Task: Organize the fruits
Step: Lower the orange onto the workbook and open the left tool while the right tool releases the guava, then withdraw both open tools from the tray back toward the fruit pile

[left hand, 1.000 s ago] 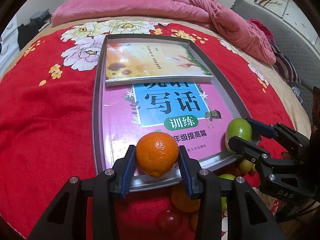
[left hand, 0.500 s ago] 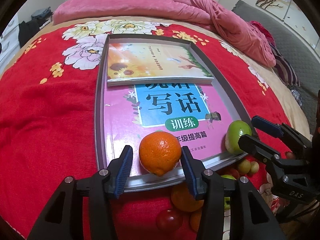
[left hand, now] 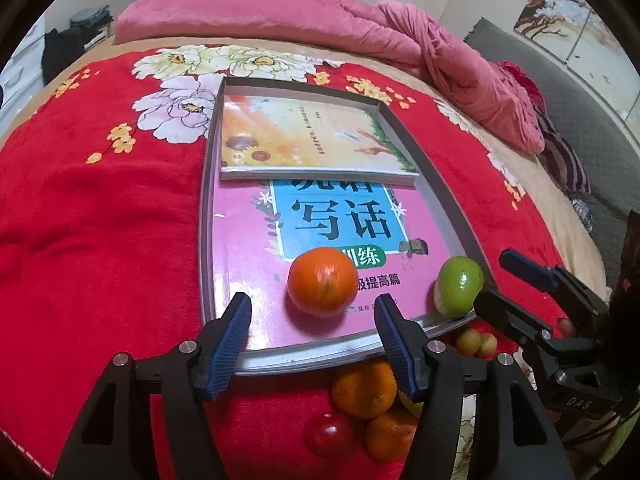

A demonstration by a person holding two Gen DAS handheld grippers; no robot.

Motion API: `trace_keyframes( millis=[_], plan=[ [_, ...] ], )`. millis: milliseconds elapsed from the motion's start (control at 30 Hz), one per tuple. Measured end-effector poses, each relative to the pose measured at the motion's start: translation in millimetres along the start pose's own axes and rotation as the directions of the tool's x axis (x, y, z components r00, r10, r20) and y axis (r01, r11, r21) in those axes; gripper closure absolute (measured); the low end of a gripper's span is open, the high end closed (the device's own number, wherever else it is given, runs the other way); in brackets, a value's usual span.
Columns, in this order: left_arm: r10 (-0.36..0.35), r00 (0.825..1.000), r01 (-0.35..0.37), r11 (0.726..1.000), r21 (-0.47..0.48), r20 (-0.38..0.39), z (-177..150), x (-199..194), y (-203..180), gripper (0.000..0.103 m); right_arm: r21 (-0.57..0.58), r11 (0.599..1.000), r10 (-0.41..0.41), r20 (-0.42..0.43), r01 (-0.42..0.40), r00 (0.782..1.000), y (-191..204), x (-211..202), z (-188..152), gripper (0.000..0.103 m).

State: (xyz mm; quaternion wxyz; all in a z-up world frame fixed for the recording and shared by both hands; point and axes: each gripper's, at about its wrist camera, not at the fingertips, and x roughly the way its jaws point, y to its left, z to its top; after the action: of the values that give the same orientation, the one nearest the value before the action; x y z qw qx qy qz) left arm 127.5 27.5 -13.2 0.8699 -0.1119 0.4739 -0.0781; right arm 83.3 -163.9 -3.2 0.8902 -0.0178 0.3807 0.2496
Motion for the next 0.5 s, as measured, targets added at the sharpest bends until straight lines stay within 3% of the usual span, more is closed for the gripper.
trace_keyframes(
  millis=[200,300,500],
  plan=[
    [-0.019,1.000,0.019,1.000,-0.005,0.024,0.6,-8.6,0.0,0.036,0.001,1.000,0.005,0.017,-0.005,1.000,0.6,-4.8,-0.6,0.022],
    [-0.024,0.999,0.024,1.000,-0.007,0.038,1.0,-13.4,0.0,0.026,0.001,1.000,0.006,0.026,-0.006,1.000,0.9,-7.3,0.2,0.021],
    [-0.029,0.998,0.030,0.999,-0.013,0.062,2.6,-23.2,2.0,0.026,0.003,1.000,0.010,0.037,-0.011,0.999,1.4,-10.6,0.2,0.020]
  ],
)
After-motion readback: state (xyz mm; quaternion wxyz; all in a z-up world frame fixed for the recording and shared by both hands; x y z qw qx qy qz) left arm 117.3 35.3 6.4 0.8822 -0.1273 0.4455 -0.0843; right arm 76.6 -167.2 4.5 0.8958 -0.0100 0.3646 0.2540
